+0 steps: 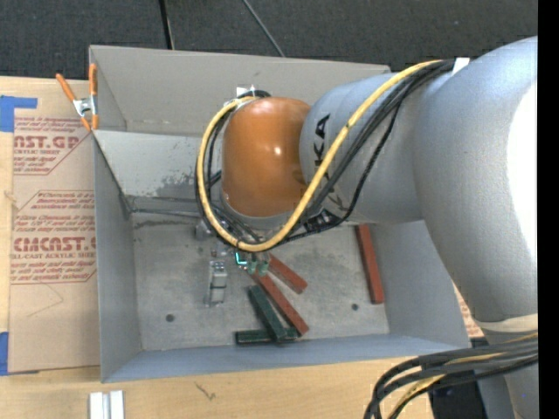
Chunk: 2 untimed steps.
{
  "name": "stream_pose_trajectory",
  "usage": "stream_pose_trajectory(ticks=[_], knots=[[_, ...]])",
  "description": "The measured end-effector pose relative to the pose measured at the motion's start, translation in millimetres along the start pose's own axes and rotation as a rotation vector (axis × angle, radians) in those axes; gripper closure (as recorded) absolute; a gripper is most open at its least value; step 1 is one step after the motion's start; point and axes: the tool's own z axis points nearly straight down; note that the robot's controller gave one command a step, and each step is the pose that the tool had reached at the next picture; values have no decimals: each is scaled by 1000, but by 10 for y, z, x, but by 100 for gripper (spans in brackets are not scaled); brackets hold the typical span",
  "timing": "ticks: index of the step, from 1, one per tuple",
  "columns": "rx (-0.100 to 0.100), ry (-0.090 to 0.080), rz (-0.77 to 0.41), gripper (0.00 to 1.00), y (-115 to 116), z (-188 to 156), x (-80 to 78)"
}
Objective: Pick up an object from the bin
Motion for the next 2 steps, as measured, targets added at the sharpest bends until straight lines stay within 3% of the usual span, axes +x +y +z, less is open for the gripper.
stream_pose_trajectory(ticks=[1,2], knots=[[-1,-8,1,0,-7,-46,-21],[-3,-11,-180,0,-274,95,-63]])
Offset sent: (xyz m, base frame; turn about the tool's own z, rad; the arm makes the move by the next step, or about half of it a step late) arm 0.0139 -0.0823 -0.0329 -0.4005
